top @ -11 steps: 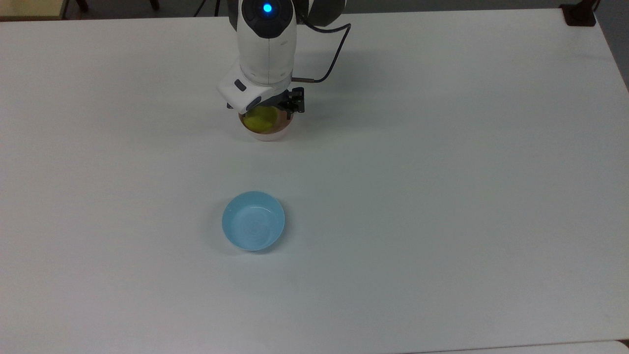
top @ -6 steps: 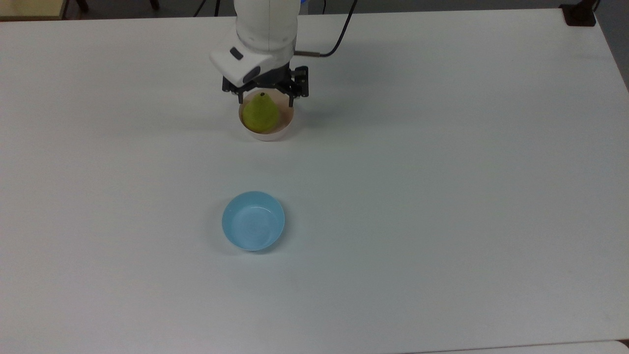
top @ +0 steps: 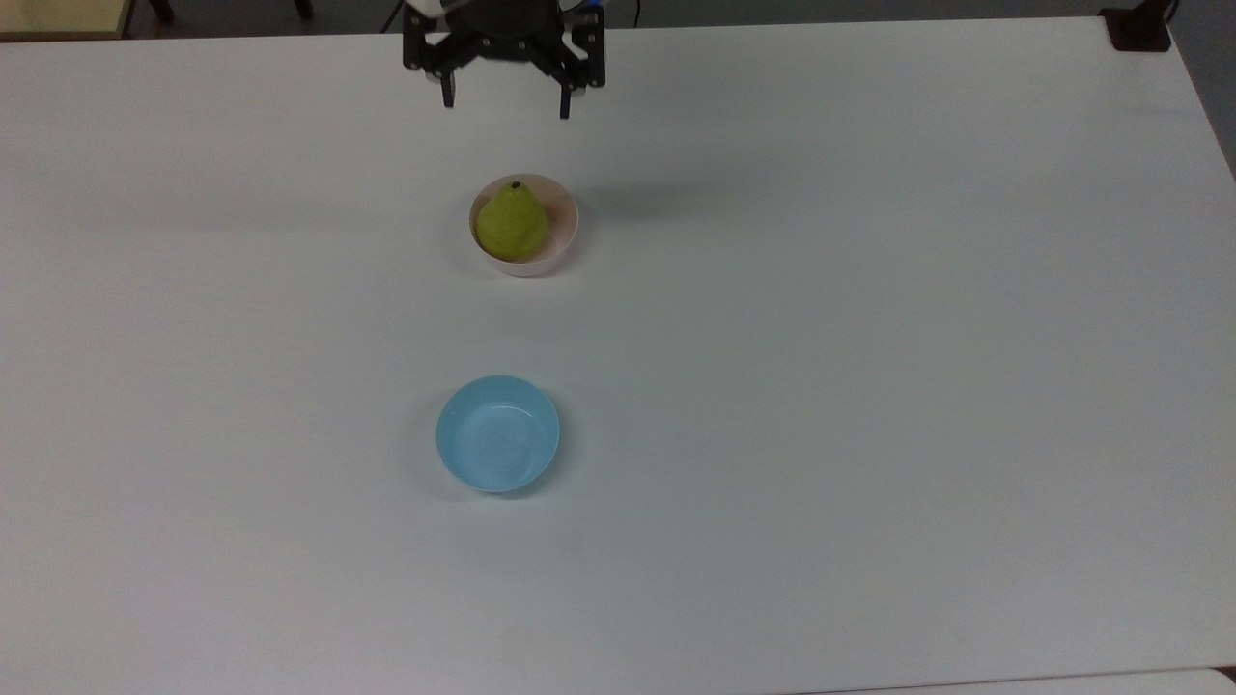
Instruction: Place the pear in the bowl
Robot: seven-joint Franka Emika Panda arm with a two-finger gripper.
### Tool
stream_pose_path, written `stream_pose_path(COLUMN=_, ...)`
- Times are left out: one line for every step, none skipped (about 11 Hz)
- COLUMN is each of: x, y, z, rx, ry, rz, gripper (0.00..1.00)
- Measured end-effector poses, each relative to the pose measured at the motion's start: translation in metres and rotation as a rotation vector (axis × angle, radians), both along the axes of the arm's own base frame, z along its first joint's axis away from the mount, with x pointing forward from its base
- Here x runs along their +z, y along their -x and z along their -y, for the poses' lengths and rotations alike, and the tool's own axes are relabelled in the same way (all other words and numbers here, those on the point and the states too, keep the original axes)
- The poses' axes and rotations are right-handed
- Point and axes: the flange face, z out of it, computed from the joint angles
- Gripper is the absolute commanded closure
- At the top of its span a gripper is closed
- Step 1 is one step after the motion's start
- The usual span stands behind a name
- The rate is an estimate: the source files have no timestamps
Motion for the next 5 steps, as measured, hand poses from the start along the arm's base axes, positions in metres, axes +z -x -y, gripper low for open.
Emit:
stream_pose_path(x=0.016, y=0.007, z=0.002, rx=-0.005, ry=-0.004, rz=0.01, gripper=0.0)
stream_pose_path(x=0.026, y=0.015, z=0.005, rx=-0.009, ry=-0.005, rz=0.008, gripper=0.0)
stream_pose_path(x=0.033, y=0.022, z=0.007, rx=-0.001, ry=-0.006, rz=-0.001, gripper=0.0)
stream_pose_path(x=0.036, y=0.026, z=0.008, rx=0.002, ry=-0.006, rz=-0.007, gripper=0.0)
stream_pose_path(x=0.037, y=0.027, z=0.01, rx=0.001, ry=-0.005, rz=-0.011, gripper=0.0)
